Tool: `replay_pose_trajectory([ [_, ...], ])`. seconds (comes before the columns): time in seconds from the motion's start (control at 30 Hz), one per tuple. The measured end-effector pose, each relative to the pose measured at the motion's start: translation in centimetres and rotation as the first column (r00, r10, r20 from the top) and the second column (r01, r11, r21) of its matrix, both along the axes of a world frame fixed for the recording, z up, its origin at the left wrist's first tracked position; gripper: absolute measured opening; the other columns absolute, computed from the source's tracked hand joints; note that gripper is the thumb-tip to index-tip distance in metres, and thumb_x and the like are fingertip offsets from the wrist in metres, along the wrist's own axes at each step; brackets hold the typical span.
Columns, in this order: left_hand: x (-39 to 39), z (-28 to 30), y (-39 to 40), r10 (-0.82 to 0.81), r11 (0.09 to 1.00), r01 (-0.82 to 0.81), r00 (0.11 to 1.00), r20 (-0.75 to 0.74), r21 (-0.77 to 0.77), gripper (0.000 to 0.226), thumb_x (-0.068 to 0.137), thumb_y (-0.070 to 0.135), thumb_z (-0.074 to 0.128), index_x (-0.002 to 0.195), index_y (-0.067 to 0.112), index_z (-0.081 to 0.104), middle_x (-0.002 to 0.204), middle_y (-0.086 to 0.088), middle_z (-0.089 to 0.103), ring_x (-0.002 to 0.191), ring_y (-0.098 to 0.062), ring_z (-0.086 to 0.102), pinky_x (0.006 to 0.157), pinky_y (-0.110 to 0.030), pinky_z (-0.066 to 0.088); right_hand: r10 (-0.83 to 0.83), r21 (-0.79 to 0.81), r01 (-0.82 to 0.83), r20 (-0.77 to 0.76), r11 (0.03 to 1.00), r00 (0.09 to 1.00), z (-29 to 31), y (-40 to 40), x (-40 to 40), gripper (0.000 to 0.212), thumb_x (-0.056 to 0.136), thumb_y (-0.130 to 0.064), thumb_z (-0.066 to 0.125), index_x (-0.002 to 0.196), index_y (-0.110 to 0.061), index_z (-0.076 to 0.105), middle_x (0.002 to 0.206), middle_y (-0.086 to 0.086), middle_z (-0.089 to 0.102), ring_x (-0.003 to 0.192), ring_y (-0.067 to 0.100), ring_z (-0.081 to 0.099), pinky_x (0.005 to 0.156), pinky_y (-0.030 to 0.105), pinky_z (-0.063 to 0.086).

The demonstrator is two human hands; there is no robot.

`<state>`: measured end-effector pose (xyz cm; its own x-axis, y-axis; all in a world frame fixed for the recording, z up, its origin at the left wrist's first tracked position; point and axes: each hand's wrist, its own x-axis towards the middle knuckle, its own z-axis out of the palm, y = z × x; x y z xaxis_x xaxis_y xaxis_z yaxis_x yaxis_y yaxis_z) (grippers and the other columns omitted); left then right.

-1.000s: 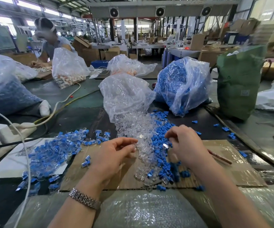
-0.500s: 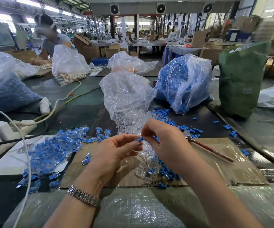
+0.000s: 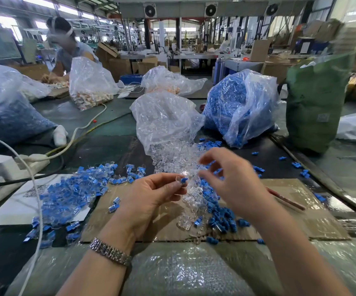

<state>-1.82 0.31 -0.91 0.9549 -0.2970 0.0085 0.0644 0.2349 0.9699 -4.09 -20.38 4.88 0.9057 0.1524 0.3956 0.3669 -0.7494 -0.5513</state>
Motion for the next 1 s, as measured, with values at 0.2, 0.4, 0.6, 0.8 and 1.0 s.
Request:
replay_pose_trajectory([
  [0.2, 0.1, 0.1, -0.1, -0.01, 0.997, 0.007, 0.999, -0.034, -0.077, 0.027, 0.079, 0.012, 0.078, 0.106, 0.008, 0.078, 0.111, -0.023, 0.073, 0.097, -0.028, 0.073, 0.076, -0.029, 0.061, -0.634, -0.533, 0.42, -0.319, 0.734, 0.704, -1.7, -7.3, 1.4, 0.055, 0.09, -0.064, 0.059, 0.108, -0.012, 0.063, 0.113, 0.011, 0.063, 0.103, 0.027, 0.061, 0.083, 0.037, 0.05],
  [0.4, -0.2, 0.6, -0.2, 0.007, 0.992, -0.016, 0.997, -0.074, -0.127, 0.025, 0.079, 0.009, 0.075, 0.104, 0.006, 0.078, 0.11, -0.025, 0.073, 0.091, -0.027, 0.074, 0.068, -0.03, 0.061, -0.573, -0.601, 0.291, -0.351, 0.745, 0.741, -2.0, -7.3, 1.6, 0.04, 0.087, -0.052, 0.07, 0.076, -0.016, 0.057, 0.078, 0.003, 0.058, 0.069, 0.017, 0.054, 0.05, 0.03, 0.035],
  [0.6, -0.2, 0.8, -0.3, 0.107, 0.977, -0.123, 0.99, -0.096, -0.175, 0.022, 0.073, 0.009, 0.077, 0.095, 0.008, 0.08, 0.107, -0.023, 0.074, 0.09, -0.026, 0.074, 0.07, -0.029, 0.062, -0.569, -0.389, 0.431, -0.387, 0.814, 0.726, -0.6, -6.2, 1.6, 0.028, 0.096, -0.03, 0.055, 0.076, -0.01, 0.058, 0.073, 0.007, 0.06, 0.065, 0.022, 0.055, 0.05, 0.031, 0.034],
  [0.8, -0.2, 0.9, -0.2, 0.109, 0.943, -0.153, 0.981, -0.161, -0.295, 0.02, 0.076, 0.008, 0.076, 0.094, 0.012, 0.082, 0.106, -0.017, 0.076, 0.091, -0.022, 0.074, 0.073, -0.032, 0.063, 0.054, 0.307, 0.203, -0.66, 0.93, 0.749, 1.3, -3.8, -0.4, 0.025, 0.102, -0.024, 0.057, 0.094, -0.002, 0.065, 0.076, 0.009, 0.068, 0.068, 0.022, 0.067, 0.07, 0.039, 0.061],
  [1.0, -0.1, 1.1, -0.5, 0.17, 0.942, -0.195, 0.979, -0.114, -0.273, 0.022, 0.073, 0.008, 0.074, 0.095, 0.01, 0.079, 0.102, -0.011, 0.077, 0.092, -0.017, 0.074, 0.089, -0.032, 0.058, 0.21, 0.22, -0.077, -0.683, 0.972, 0.7, 1.1, 0.8, -1.8, 0.02, 0.101, -0.017, 0.056, 0.084, -0.007, 0.061, 0.086, 0.014, 0.076, 0.08, 0.025, 0.075, 0.086, 0.048, 0.059],
])
